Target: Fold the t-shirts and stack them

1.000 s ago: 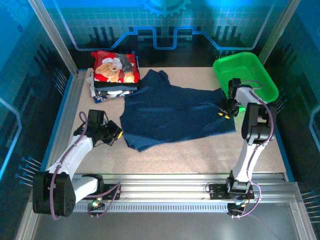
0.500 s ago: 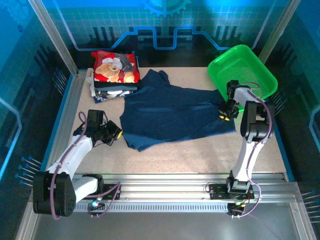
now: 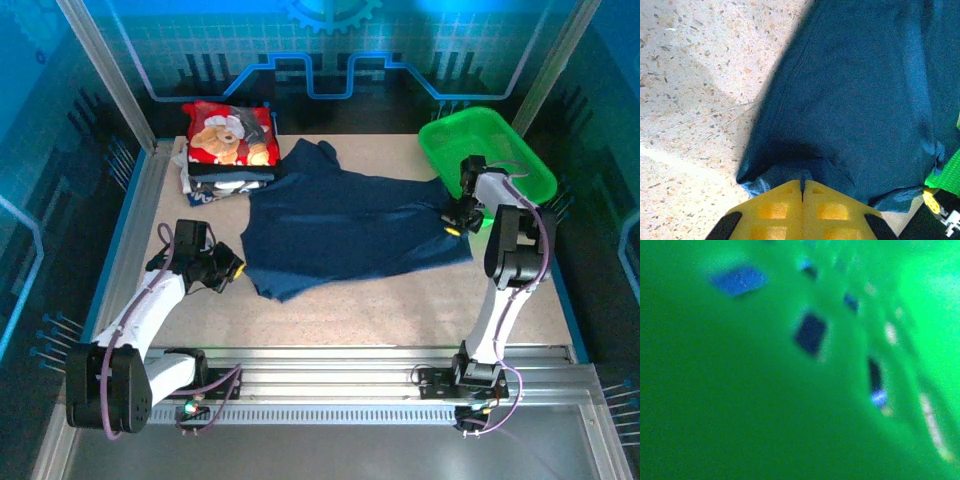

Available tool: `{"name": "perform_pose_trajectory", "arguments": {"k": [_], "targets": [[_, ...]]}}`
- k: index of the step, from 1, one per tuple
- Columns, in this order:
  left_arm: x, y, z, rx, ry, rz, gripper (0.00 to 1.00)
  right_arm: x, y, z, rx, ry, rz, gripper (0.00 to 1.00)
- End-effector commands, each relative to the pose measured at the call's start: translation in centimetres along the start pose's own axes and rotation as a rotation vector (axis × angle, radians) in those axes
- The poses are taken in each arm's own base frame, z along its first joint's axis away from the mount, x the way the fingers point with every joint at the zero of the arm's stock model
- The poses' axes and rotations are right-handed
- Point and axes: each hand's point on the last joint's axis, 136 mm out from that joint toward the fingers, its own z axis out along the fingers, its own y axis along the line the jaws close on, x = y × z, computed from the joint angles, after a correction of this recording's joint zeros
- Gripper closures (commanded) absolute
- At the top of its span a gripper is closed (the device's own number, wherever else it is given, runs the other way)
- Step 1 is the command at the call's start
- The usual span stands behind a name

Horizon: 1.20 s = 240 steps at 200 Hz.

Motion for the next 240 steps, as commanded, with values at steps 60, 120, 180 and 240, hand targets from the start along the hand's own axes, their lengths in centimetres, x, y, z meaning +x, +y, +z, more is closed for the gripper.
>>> {"name": "perform_pose_trajectory", "arguments": {"k": [60,120,180,240], "targets": [[-0.6,-2.0,-3.4,0.033,-0.044,0.076,1.00,0.9,-0.5,-6.1,-0.102,-0.045,-0.026,1.00],[0.4,-1.4,-4.2,0.050,-0.026,0.084,1.00,5.3,-2.1,-8.1,-0.116,-0.039,-0.038,1.00],[2.5,0.6,-6.5,0.013,-0.011,0.111,1.00,11.7,-5.2,-10.1,-0.098,-0.034,-0.022,1.00],[3.6,5.3,-10.1,-0.134,-0.106,0.062,1.00,16.4,-6.4,-10.1,-0.096,0.007,-0.008,1.00]]}}
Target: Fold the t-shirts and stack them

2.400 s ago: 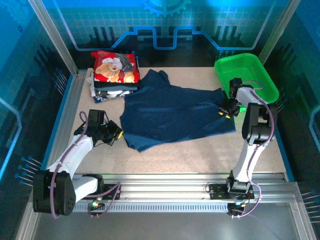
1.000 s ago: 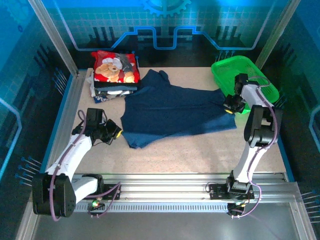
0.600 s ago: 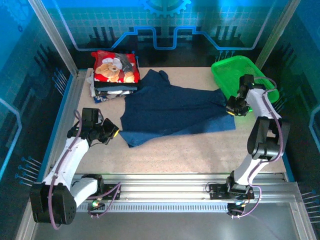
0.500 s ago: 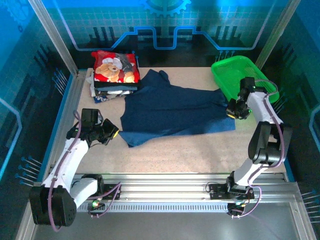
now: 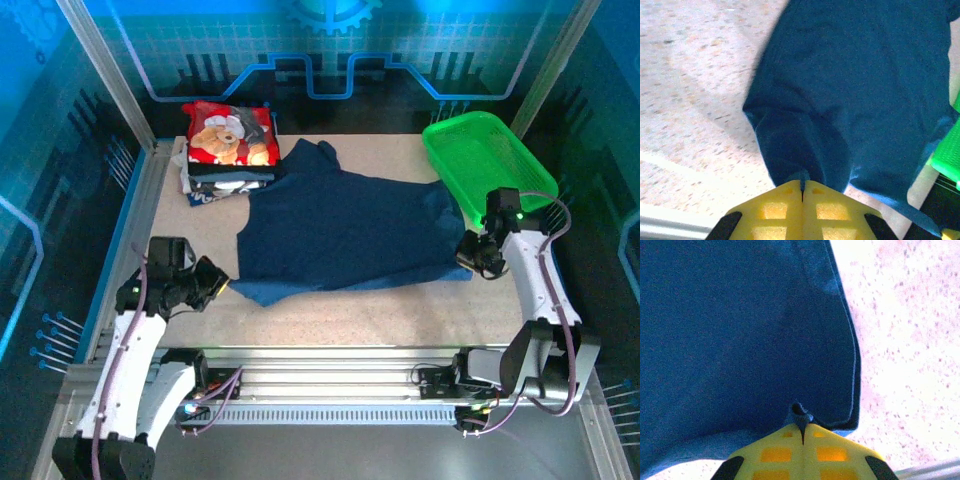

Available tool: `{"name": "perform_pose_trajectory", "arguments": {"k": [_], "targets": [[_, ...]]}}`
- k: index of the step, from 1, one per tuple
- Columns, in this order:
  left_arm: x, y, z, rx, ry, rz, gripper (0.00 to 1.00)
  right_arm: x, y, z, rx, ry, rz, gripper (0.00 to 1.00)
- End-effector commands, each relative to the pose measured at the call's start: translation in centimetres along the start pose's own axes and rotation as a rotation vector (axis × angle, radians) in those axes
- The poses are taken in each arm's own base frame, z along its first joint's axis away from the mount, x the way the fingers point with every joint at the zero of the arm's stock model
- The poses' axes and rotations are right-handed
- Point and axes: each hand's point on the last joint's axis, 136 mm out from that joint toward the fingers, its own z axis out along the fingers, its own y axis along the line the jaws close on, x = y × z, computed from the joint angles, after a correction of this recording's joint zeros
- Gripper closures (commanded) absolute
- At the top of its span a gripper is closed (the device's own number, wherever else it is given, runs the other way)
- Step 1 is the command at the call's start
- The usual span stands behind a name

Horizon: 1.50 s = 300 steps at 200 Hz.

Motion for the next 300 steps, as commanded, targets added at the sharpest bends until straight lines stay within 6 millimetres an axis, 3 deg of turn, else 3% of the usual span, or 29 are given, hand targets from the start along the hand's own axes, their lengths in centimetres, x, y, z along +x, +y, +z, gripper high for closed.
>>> {"name": "perform_pose_trajectory", "arguments": {"k": [1,29,74,164,226,300], "targets": [[0.6,3.0,-1.5,-0.130,-0.021,-0.034,1.00,2.4,-0.5,0.2,0.015,0.060,0.014,1.00],[0.5,2.2,-1.4,-0.098,-0.020,-0.035,1.00,3.5,-0.9,0.3,0.025,0.074,0.015,1.00],[-0.8,-0.3,-2.6,-0.058,-0.042,0.048,1.00,3.4,-1.0,-0.4,0.028,0.042,0.011,1.00],[-4.8,-6.0,0.8,-0.018,0.020,0.167,1.00,-1.7,0.8,1.1,0.044,0.022,-0.038,1.00],[-7.0,-7.7,3.8,-0.043,0.065,0.254,1.00,-3.2,0.9,2.7,0.072,0.040,-0.066,1.00],[-9.0,-11.6,6.9,-0.046,0.125,0.398,1.00,-4.9,1.1,4.0,0.094,0.053,-0.088,1.00]]}}
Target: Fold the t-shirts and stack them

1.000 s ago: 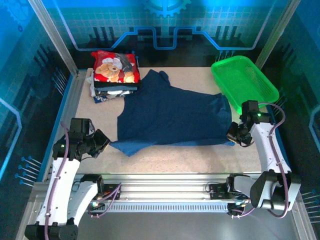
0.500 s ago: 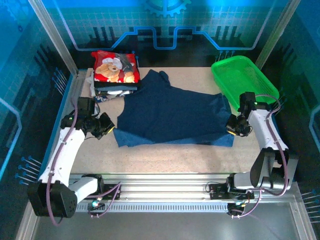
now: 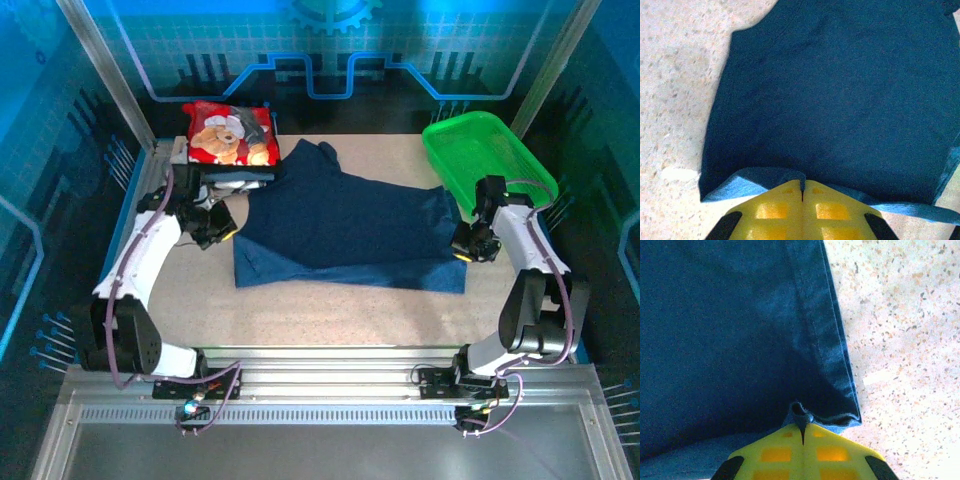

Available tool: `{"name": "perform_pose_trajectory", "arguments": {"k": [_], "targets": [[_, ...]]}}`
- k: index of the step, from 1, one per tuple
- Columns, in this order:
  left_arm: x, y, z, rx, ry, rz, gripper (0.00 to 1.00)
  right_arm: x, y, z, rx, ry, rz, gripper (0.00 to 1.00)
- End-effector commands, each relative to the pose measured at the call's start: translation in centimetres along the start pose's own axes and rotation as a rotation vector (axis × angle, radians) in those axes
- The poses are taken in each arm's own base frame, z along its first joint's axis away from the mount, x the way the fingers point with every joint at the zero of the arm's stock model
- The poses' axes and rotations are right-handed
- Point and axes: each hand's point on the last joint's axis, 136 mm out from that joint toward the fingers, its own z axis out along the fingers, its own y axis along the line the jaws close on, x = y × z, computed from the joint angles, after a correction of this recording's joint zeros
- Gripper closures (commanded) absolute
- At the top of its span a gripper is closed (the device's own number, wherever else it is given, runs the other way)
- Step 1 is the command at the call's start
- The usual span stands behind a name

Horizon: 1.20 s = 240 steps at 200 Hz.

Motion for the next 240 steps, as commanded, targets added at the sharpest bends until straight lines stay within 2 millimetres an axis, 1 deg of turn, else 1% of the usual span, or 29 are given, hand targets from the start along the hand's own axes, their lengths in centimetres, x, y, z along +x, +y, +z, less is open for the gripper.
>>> {"name": "perform_pose_trajectory", "arguments": {"k": [1,66,95,130,172,240], "targets": [[-1.1,-2.0,0.5,0.026,0.012,0.111,1.00,-0.9,-0.1,0.2,0.023,-0.011,-0.023,1.00],[-3.6,-4.7,3.4,-0.025,0.047,0.244,1.00,-1.5,-0.6,1.4,0.049,0.008,-0.034,1.00],[-4.3,-5.2,4.8,-0.043,0.063,0.267,1.00,-2.0,-0.7,1.8,0.055,0.010,-0.038,1.00],[-5.4,-5.8,5.2,-0.049,0.042,0.276,1.00,-2.7,-0.7,2.1,0.060,0.010,-0.042,1.00],[-6.6,-5.8,5.7,-0.074,0.019,0.273,1.00,-3.6,-0.5,2.5,0.058,0.006,-0.041,1.00],[-7.9,-6.9,6.5,-0.054,0.007,0.280,1.00,-4.0,-0.6,3.8,0.073,0.032,-0.046,1.00]]}}
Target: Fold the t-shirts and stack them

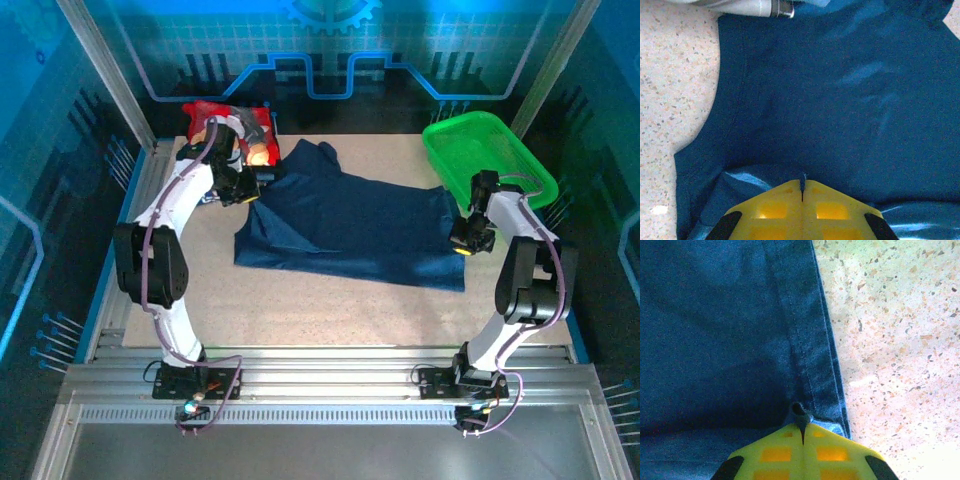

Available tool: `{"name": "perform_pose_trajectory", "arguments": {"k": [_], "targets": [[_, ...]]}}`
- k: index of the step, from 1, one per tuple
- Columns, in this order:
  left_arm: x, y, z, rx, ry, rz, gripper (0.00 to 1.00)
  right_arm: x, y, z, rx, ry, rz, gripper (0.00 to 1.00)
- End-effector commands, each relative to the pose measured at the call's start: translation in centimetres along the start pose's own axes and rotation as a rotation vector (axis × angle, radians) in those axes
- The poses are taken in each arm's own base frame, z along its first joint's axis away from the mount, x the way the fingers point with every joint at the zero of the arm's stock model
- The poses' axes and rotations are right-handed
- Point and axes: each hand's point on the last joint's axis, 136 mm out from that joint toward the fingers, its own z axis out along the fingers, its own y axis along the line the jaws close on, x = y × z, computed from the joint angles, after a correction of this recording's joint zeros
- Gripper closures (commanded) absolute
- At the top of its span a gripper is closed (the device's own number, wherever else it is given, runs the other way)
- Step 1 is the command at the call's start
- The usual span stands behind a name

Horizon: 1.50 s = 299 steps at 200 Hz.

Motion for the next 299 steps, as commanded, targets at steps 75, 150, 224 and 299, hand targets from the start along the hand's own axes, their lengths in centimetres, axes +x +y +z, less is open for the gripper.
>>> {"name": "perform_pose_trajectory", "arguments": {"k": [75,150,224,299], "targets": [[-2.2,-1.6,2.2,0.021,0.002,0.031,1.00,-0.8,-1.3,2.0,0.055,0.026,0.022,1.00],[-3.7,-3.2,3.6,0.044,-0.013,0.046,1.00,-0.8,-2.0,2.6,0.076,0.032,0.047,1.00],[-4.2,-4.3,5.2,0.050,-0.014,0.062,0.99,-0.4,-2.2,3.5,0.076,0.053,0.050,1.00],[-5.9,-6.8,3.6,0.162,-0.080,0.034,0.42,-1.0,-1.4,1.2,0.016,-0.019,0.049,0.54]]}}
